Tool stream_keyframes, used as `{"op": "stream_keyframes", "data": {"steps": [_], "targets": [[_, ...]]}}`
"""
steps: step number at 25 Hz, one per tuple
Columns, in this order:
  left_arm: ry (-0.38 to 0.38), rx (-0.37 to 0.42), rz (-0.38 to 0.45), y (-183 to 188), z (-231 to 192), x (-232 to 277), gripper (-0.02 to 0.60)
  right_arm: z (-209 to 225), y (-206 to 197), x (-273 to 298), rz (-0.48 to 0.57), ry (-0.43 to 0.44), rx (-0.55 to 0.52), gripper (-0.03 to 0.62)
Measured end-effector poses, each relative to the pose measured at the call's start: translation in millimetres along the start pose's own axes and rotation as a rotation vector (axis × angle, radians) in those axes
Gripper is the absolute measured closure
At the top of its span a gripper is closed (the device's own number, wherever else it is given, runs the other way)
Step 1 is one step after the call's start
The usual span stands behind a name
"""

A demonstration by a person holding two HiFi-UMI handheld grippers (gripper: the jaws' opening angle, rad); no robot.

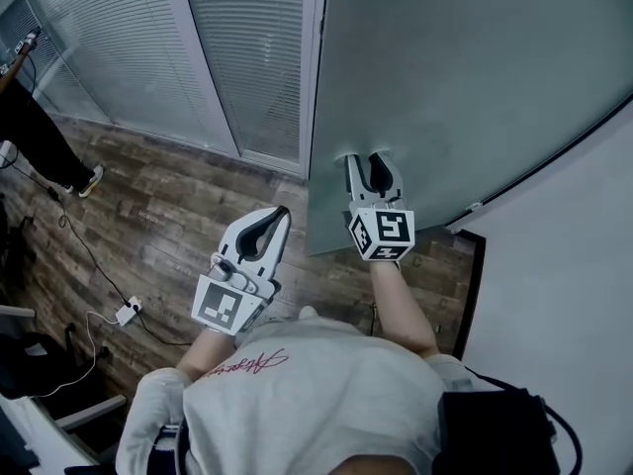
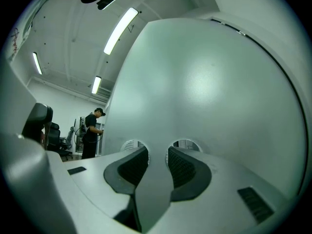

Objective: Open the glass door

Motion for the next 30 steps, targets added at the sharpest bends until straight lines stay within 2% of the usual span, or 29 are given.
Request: {"op": "stream_keyframes", "data": {"steps": [7,12,20,23,28,30], "targets": [[-0.102,-0.026,0.002,-0.3,31.4,-17.0,0.563,-5.3,7.4,-42.4,0.014,-0.017,-0.004,0.459],[-0.151,-0.013,-0.089,-15.0,52.4,-50.1,0.563,-2.8,10.3,-74.1,0.018,0.024,0.001,0.459],[-0.182,-0.109,-0.110,-32.1,78.1,-79.9,0.563,-2.0,17.2,-127.1,0.032,0.038,0.007,0.459],[-0.206,-0.104,-0.139,-40.8,92.0,-86.8,0.563,-0.8,19.6,-147.5,0.049,0.051,0.006,0.459],[-0.227,-0.080,-0.074,-27.1,126.3,-83.3,0.563,-2.2,20.8,-182.9,0.062,0.096,0.016,0.461],[-0.209,-0.045,-0.099,-30.8,144.2,-85.0,0.563,1.9,23.4,-201.8,0.062,0.125,0.020,0.461]]}}
Point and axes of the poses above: the fingertips, and each gripper's own axes: x forward along the fingers, z to its right, y out of its top, the point moved 5 cm from there along -x, backward along the fingers, and after that the axes turned 12 degrees about -x, right-handed, at the moved point
